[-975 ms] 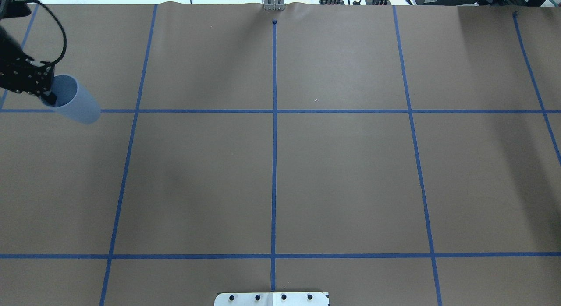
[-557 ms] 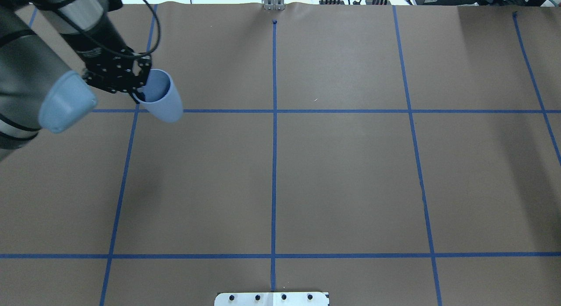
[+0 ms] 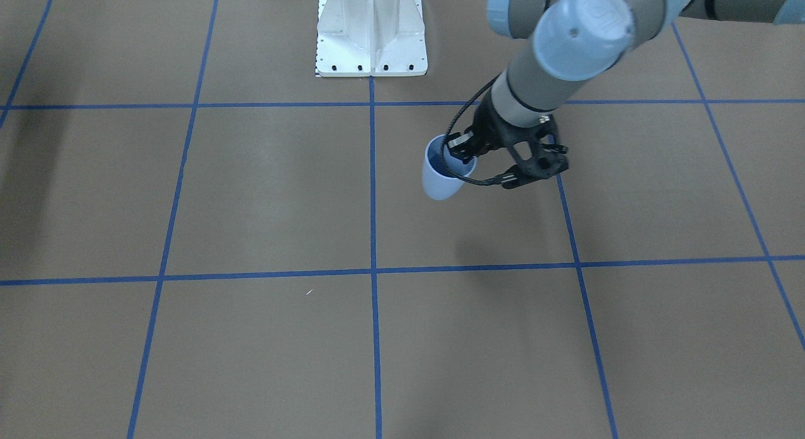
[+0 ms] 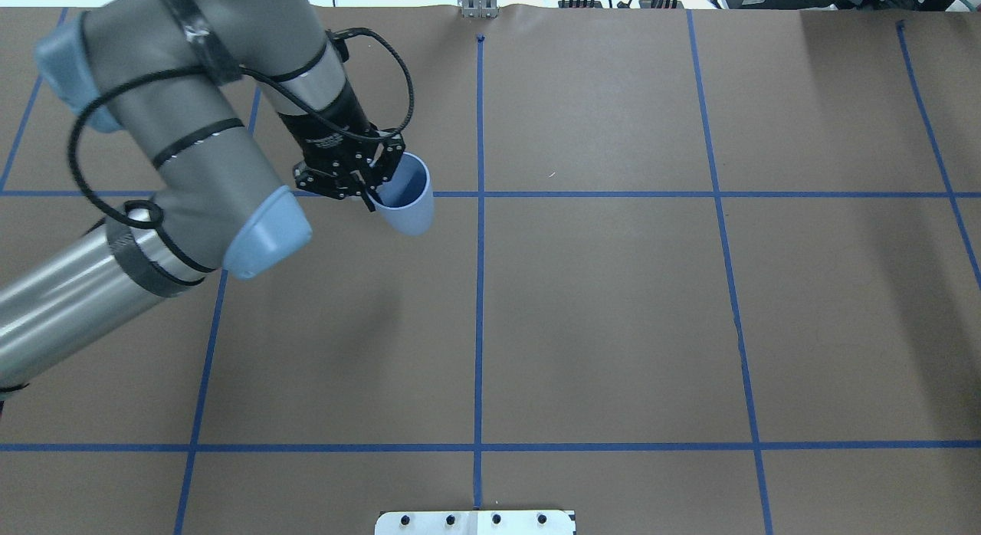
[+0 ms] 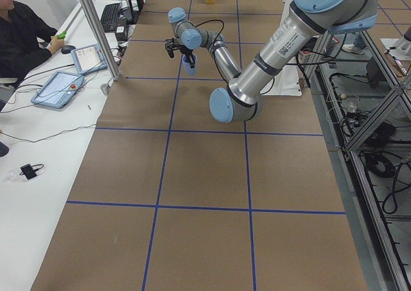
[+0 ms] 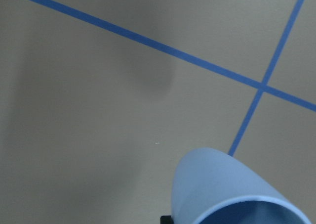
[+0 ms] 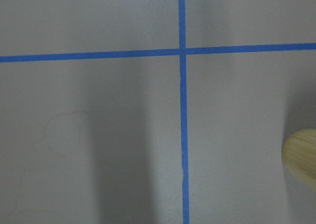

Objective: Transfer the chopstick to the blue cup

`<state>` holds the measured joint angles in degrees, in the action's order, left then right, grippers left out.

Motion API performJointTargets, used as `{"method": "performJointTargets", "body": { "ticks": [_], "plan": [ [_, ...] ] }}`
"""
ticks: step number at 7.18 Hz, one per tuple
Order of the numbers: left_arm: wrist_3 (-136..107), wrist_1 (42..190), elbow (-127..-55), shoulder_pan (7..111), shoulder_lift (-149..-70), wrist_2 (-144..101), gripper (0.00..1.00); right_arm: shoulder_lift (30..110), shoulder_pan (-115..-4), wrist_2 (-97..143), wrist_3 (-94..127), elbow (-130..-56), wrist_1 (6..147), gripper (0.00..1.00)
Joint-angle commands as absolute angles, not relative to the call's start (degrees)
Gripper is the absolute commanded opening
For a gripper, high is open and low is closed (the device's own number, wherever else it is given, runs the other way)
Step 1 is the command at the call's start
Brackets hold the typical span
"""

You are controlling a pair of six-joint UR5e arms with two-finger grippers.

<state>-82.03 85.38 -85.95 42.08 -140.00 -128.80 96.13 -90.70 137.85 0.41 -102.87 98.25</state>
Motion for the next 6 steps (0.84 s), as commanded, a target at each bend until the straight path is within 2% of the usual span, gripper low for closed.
{"method": "performJointTargets", "body": {
  "ticks": [1,6],
  "plan": [
    [-83.1,87.4,-80.9,39.9,-143.3,-124.6,0.0,95.5,-90.7,138.0,0.6,-102.7,98.3,1.0],
    [-84.6,93.0,-77.3,36.7,-143.1,-120.8,0.0,95.1,-90.6,138.4,0.5,-102.0,98.3,1.0]
  ]
}}
